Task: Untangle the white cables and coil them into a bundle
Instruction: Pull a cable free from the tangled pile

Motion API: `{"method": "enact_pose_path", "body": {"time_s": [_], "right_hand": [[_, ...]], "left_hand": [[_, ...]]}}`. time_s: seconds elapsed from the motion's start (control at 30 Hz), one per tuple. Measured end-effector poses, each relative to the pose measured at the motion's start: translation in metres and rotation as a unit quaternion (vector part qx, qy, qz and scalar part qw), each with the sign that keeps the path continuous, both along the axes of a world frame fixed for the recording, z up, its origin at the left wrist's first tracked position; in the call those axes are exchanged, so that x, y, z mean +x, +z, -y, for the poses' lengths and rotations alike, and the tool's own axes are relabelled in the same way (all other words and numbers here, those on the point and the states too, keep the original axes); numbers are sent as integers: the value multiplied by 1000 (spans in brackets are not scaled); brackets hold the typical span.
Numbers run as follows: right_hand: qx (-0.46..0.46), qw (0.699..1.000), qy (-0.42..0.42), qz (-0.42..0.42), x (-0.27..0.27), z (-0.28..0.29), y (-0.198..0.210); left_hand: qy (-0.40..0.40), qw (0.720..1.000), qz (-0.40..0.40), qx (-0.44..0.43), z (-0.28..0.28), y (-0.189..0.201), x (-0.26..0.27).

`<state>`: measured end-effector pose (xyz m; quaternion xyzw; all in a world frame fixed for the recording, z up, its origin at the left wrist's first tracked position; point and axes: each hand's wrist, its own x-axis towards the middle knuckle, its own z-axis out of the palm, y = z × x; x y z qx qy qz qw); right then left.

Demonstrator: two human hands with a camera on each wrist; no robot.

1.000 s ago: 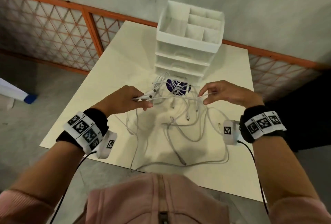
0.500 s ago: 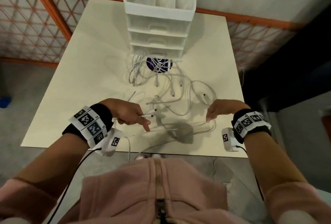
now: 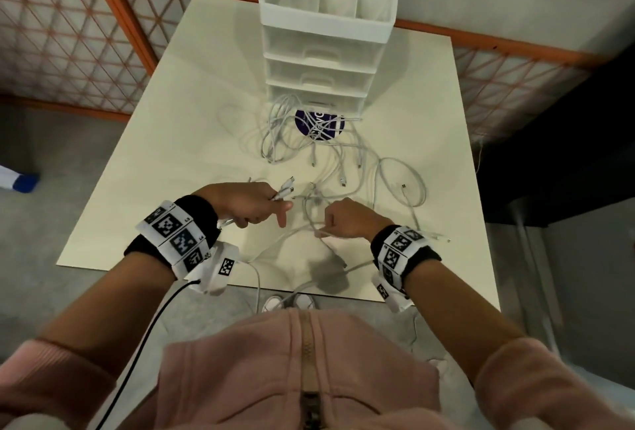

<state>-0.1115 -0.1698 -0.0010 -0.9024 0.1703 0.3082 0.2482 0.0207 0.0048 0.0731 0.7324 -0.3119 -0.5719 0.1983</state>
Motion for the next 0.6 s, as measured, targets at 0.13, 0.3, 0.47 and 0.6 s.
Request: {"method": "enact_pose_path", "body": {"time_s": [0.13,0.3,0.47,0.6], "right_hand": [[-20,999,17,-40,5,-18,-12],[58,998,9,18,10,-10,5],[113,967,-56,221,31,8,54],[189,939,-62,280,50,13,106]], "left_hand": [[34,998,30,-35,-2,1,2],[79,989,89,-93,-1,-2,5],[122,946,217,-209,9,-1,7],[131,939,200,-248,20,6,9]]}}
